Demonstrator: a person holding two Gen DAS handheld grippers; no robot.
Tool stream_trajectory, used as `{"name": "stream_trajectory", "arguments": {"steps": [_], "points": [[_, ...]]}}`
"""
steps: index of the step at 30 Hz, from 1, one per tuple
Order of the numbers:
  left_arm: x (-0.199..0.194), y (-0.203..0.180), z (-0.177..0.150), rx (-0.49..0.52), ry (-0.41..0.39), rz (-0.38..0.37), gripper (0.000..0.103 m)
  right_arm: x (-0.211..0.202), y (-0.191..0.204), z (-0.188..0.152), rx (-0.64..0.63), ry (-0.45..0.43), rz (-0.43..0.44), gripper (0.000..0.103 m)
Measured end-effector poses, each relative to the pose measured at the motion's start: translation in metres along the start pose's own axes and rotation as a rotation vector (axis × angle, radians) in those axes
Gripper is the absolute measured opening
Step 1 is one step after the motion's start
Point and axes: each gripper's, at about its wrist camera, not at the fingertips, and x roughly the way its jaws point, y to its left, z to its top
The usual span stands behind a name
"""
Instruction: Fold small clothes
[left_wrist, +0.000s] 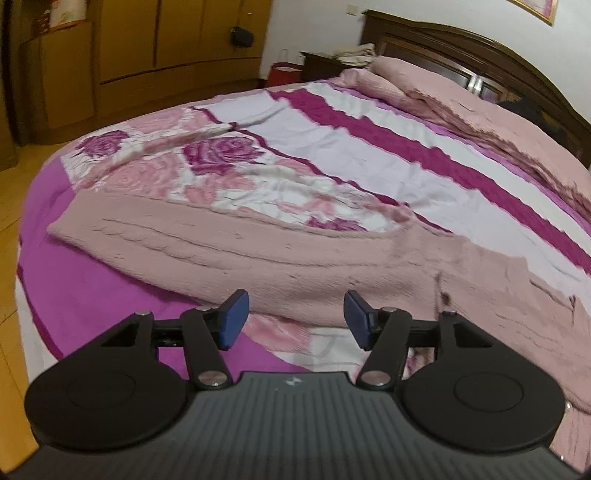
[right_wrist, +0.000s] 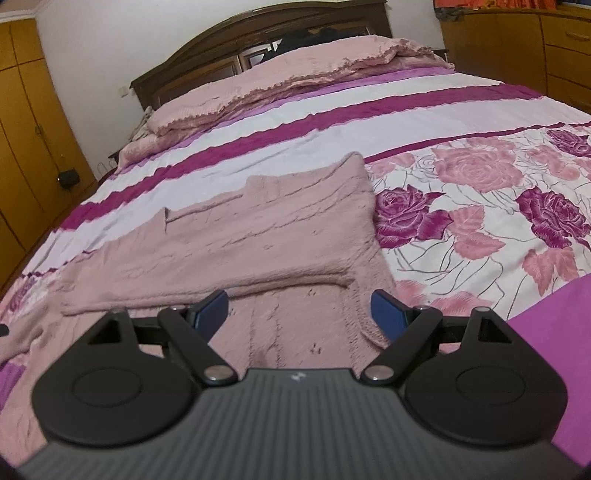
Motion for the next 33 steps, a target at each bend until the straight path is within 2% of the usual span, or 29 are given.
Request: {"name": "stream_trajectory", "arguments": {"steps": [3, 7, 10, 14, 22, 25, 29, 30, 32, 33], "points": [[0.006, 0.011, 0.004, -0.044, 0.007, 0.013, 0.067, -0.001, 0.005, -0.003, -0.017, 0.005, 0.003, 0.086], [0.018, 0.026, 0.007, -0.123, 0.035, -0.007, 0.068, 0.0, 0.014, -0.007, -0.046, 0.017, 0.007, 0.086], [0.03, 0.044, 0.003, -0.237, 0.055, -0.04, 0.068, 0.003, 0.02, -0.013, -0.072, 0.027, 0.005, 0.086], [0.047, 0.065, -0.007, -0.379, 0.078, -0.045, 0.068, 0.01, 0.024, -0.021, -0.1, 0.052, -0.027, 0.085], [0.061, 0.08, -0.008, -0.525, -0.016, -0.106, 0.068, 0.013, 0.022, -0.025, -0.103, 0.063, -0.038, 0.085], [0.068, 0.089, -0.001, -0.582, -0.055, -0.102, 0.068, 0.014, 0.022, -0.026, -0.104, 0.064, -0.04, 0.085], [0.083, 0.097, 0.008, -0.598, -0.071, -0.082, 0.068, 0.015, 0.022, -0.026, -0.103, 0.066, -0.04, 0.085], [0.085, 0.097, 0.01, -0.591, -0.076, -0.084, 0.067, 0.015, 0.022, -0.026, -0.103, 0.065, -0.04, 0.085], [0.085, 0.095, 0.016, -0.531, -0.08, -0.105, 0.056, 0.015, 0.021, -0.026, -0.1, 0.064, -0.038, 0.085], [0.082, 0.092, 0.02, -0.482, -0.095, -0.113, 0.034, 0.015, 0.021, -0.026, -0.097, 0.064, -0.036, 0.085]]}}
